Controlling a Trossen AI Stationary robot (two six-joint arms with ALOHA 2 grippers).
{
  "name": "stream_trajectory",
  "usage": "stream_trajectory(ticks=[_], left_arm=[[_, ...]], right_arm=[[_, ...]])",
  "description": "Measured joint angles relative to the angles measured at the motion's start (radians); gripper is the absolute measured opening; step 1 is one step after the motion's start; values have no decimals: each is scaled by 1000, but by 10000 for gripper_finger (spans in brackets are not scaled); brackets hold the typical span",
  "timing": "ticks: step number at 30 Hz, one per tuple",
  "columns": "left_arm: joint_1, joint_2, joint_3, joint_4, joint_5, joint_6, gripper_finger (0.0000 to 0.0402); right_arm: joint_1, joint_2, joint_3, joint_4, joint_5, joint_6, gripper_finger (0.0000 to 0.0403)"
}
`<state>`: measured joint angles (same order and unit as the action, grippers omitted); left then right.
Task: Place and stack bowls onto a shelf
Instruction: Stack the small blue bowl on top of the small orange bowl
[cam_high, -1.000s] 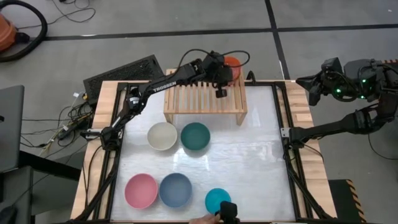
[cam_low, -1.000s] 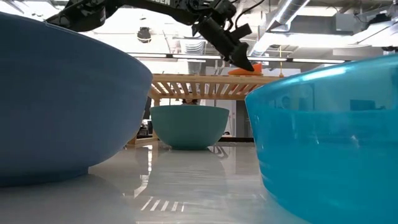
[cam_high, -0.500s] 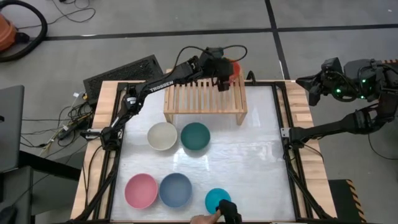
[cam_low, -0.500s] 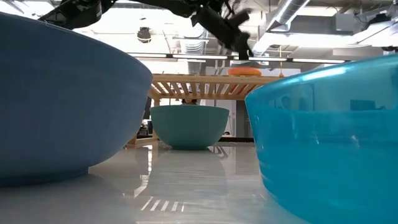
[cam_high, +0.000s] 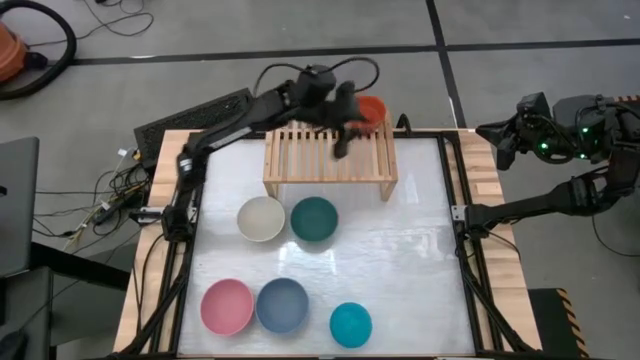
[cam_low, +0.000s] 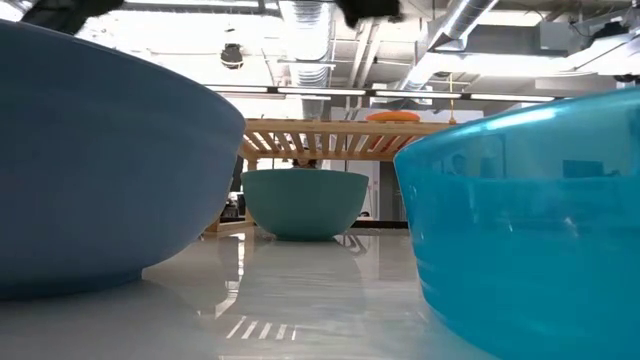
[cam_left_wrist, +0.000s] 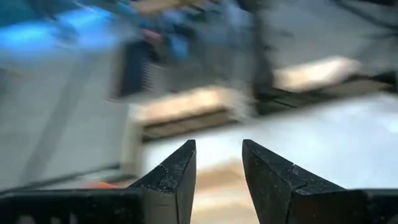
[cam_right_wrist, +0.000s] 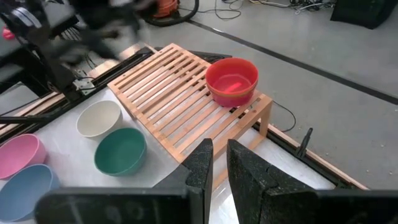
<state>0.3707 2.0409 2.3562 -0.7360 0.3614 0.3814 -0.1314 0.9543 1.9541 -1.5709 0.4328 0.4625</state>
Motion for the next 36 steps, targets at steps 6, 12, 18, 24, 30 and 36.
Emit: stream_trajectory(ticks=[6, 12, 18, 24, 30, 36], left_arm=[[-171, -117, 1, -330, -90, -10, 116], [-403, -136, 0, -449, -210, -133, 116], [-611, -113, -10, -556, -249, -259, 116], [-725, -109, -95, -529, -344, -186, 116], [-757, -107, -281, -357, -330, -67, 116], [-763, -107, -501, -62, -233, 38, 125]], right_arm=[[0, 0, 0, 0, -1, 0, 76], [0, 0, 0, 0, -15, -8, 76], [0, 0, 0, 0, -17, -26, 76], [0, 0, 0, 0, -47, -26, 76], [0, 0, 0, 0, -75, -26, 76], [1, 0, 0, 0, -141, -26, 76]])
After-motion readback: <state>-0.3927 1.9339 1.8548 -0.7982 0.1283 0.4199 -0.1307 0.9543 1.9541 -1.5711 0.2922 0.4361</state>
